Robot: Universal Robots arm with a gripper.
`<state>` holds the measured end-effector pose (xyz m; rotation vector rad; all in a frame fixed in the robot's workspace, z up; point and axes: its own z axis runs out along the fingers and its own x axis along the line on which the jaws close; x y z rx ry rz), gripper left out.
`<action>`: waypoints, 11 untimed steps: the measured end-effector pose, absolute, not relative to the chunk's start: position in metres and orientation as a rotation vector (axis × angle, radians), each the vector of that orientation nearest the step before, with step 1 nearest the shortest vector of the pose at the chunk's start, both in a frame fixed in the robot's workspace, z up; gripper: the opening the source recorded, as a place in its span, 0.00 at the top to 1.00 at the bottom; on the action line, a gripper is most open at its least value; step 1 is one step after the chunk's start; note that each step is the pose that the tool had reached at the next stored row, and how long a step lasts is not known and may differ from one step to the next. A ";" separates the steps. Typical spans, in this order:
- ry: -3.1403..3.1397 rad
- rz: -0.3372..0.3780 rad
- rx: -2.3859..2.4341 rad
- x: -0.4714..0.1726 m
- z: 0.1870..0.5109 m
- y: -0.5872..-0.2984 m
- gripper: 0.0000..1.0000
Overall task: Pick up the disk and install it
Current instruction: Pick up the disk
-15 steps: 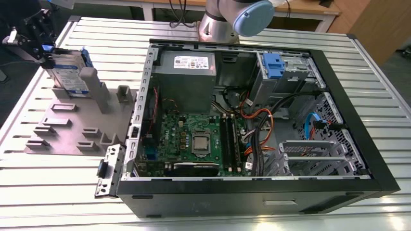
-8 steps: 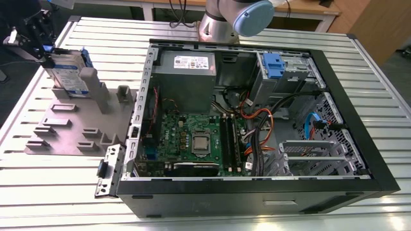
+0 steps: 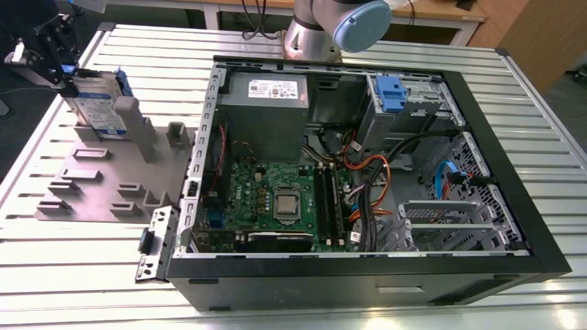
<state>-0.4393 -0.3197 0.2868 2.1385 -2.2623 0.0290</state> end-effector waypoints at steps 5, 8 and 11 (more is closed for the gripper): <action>-2.262 0.029 2.138 -0.439 0.288 -0.320 0.64; -2.262 0.029 2.138 -0.439 0.292 -0.320 0.64; -2.262 0.029 2.139 -0.439 0.295 -0.320 0.64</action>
